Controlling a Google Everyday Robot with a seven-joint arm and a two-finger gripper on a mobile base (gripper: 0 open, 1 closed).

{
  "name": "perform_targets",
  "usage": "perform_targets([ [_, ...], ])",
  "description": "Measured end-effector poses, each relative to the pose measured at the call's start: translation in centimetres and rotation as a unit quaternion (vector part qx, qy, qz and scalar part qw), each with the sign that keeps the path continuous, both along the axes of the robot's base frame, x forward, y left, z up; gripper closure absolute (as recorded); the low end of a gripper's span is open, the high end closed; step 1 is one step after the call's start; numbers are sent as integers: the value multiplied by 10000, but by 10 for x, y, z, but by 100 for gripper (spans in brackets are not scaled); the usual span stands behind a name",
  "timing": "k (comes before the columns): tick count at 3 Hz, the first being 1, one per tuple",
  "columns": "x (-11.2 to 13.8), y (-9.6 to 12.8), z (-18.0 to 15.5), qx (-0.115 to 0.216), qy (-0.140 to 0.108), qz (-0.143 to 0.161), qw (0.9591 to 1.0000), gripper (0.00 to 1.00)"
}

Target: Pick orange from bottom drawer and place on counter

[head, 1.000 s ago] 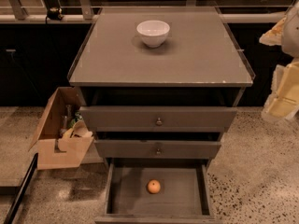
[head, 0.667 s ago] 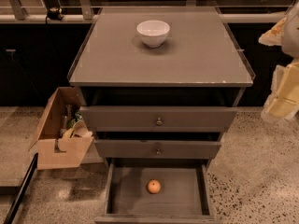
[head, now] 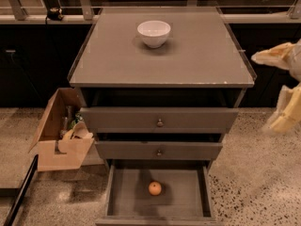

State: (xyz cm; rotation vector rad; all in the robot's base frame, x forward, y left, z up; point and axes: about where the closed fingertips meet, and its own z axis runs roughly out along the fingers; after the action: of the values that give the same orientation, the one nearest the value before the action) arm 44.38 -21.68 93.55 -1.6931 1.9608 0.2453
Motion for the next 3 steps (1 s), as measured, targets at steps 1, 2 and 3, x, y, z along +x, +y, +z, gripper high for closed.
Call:
perform_targets([
  [1,-1,20,-15,996,-88,500,9937,0],
  [2,-7,46,-23,1461,-364,313,9881,0],
  [3,-7,54,-34,1240,-483,-176,9910,0],
])
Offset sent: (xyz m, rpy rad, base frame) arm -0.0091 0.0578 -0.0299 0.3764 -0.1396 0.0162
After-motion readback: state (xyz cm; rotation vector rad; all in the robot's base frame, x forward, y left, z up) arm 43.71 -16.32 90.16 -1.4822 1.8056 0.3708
